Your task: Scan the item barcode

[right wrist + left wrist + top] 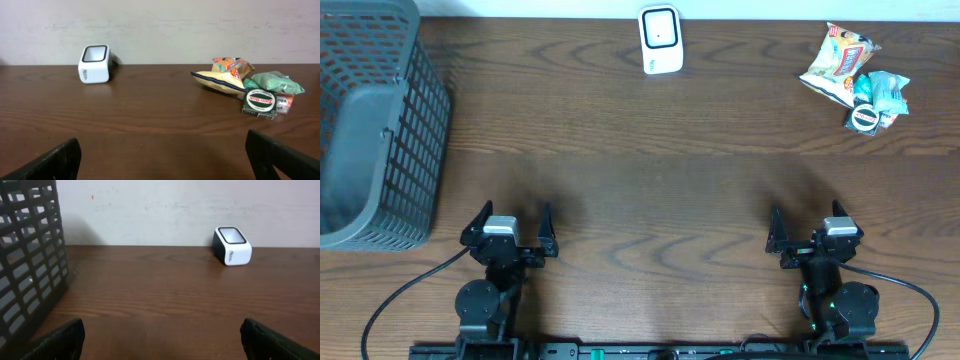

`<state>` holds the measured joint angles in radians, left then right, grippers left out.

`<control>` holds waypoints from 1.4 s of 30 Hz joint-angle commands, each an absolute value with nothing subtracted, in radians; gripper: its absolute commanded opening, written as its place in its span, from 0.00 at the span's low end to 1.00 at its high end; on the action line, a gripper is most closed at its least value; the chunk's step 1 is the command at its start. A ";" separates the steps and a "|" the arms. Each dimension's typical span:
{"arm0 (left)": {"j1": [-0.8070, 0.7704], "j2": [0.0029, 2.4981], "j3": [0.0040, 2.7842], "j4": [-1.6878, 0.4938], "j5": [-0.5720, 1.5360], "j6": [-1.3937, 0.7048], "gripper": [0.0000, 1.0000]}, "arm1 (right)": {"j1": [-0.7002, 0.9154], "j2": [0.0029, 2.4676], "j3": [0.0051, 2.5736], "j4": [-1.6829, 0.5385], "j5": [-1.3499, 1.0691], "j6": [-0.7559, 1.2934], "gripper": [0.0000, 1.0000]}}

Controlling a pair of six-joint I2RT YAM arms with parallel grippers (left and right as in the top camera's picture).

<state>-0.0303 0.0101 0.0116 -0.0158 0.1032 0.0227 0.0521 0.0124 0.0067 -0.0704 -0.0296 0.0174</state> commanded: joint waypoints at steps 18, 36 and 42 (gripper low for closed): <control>-0.036 0.002 0.004 -0.068 0.097 -0.019 0.98 | 0.058 0.006 0.006 -0.075 -0.025 0.010 0.99; -0.036 0.002 0.004 -0.068 0.097 -0.015 0.98 | 0.058 0.006 0.006 -0.075 -0.025 0.010 0.99; -0.036 0.002 0.004 -0.067 0.097 -0.016 0.98 | 0.058 0.006 0.006 -0.075 -0.025 0.010 0.99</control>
